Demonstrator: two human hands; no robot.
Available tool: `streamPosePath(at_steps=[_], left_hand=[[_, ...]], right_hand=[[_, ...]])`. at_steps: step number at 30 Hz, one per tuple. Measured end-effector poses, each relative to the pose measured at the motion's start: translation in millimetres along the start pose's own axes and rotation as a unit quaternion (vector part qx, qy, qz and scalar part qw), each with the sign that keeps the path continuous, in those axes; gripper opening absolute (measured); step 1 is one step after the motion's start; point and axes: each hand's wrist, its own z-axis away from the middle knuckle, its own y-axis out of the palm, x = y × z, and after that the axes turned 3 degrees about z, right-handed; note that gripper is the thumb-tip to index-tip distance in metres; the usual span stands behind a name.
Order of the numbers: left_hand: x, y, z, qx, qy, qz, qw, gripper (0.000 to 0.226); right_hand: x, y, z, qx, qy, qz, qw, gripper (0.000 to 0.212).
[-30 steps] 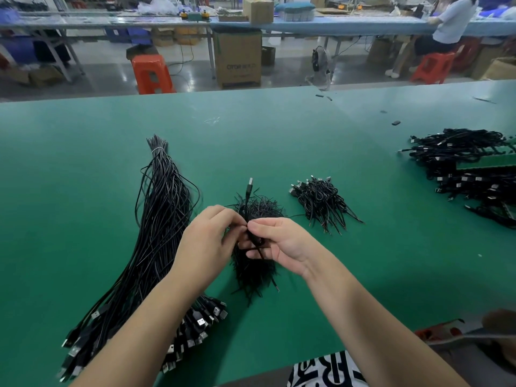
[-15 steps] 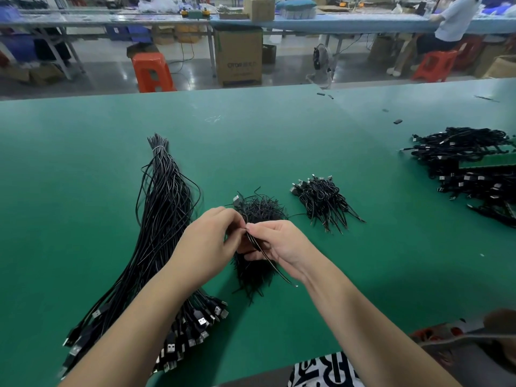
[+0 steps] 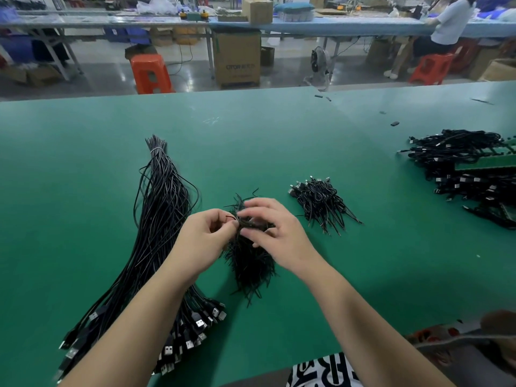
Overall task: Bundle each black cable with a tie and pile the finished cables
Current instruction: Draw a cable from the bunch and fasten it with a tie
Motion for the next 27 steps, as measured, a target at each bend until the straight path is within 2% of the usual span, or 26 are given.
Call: streamPosePath(at_steps=[1, 3, 7, 9, 11, 12, 13, 15, 16, 19, 21, 24, 25, 27], left_hand=[[-0.5, 0.3, 0.3, 0.005, -0.006, 0.027, 1.000, 0.014], [0.0, 0.4, 0.8, 0.010, 0.011, 0.015, 1.000, 0.013], [3.5, -1.8, 2.0, -0.014, 0.123, -0.138, 0.983, 0.015], [4.0, -2.2, 4.6, -0.013, 0.229, -0.231, 0.946, 0.010], [6.8, -1.8, 5.5, 0.002, 0.317, -0.316, 0.894, 0.007], [8.7, -1.8, 5.7, 0.003, 0.340, -0.339, 0.877, 0.011], [10.0, -2.3, 6.0, 0.001, 0.345, -0.340, 0.875, 0.011], [9.2, -2.3, 8.0, -0.013, 0.306, -0.292, 0.906, 0.005], [8.9, -2.7, 9.1, -0.026, 0.268, -0.253, 0.929, 0.010], [9.0, -5.3, 5.7, -0.035, 0.115, -0.106, 0.987, 0.015], [7.5, -7.1, 2.6, -0.025, 0.048, -0.014, 0.998, 0.014], [4.9, -7.9, 1.8, -0.021, 0.035, 0.016, 0.999, 0.013], [4.4, -7.4, 2.6, -0.022, 0.049, -0.009, 0.999, 0.014], [3.1, -6.2, 4.7, -0.037, 0.103, -0.081, 0.991, 0.015]], right_hand=[[2.2, 1.0, -1.3, -0.006, 0.015, -0.009, 1.000, 0.029], [6.0, 1.2, -3.9, -0.012, 0.065, -0.024, 0.998, 0.017], [4.0, 0.6, -5.2, 0.002, 0.123, -0.083, 0.989, 0.019], [4.9, 2.5, -3.9, 0.010, 0.150, -0.127, 0.980, 0.004], [7.7, 3.2, -3.0, 0.006, 0.187, -0.178, 0.966, 0.021], [8.2, 3.5, -2.9, 0.005, 0.199, -0.201, 0.959, 0.026], [9.8, 4.4, -2.6, 0.005, 0.201, -0.217, 0.955, 0.025], [11.1, 6.3, -1.8, 0.010, 0.177, -0.231, 0.957, 0.009], [11.2, 7.0, -1.5, 0.013, 0.165, -0.238, 0.957, 0.004], [10.8, 6.3, -2.3, 0.043, 0.155, -0.197, 0.967, 0.026], [12.1, 5.6, -2.8, 0.057, 0.145, -0.182, 0.971, 0.029], [11.3, 5.5, -3.7, 0.018, 0.130, -0.095, 0.987, 0.026], [10.0, 5.3, -4.2, 0.009, 0.131, -0.069, 0.989, 0.020], [9.8, 4.6, -4.3, 0.020, 0.141, -0.093, 0.985, 0.008]])
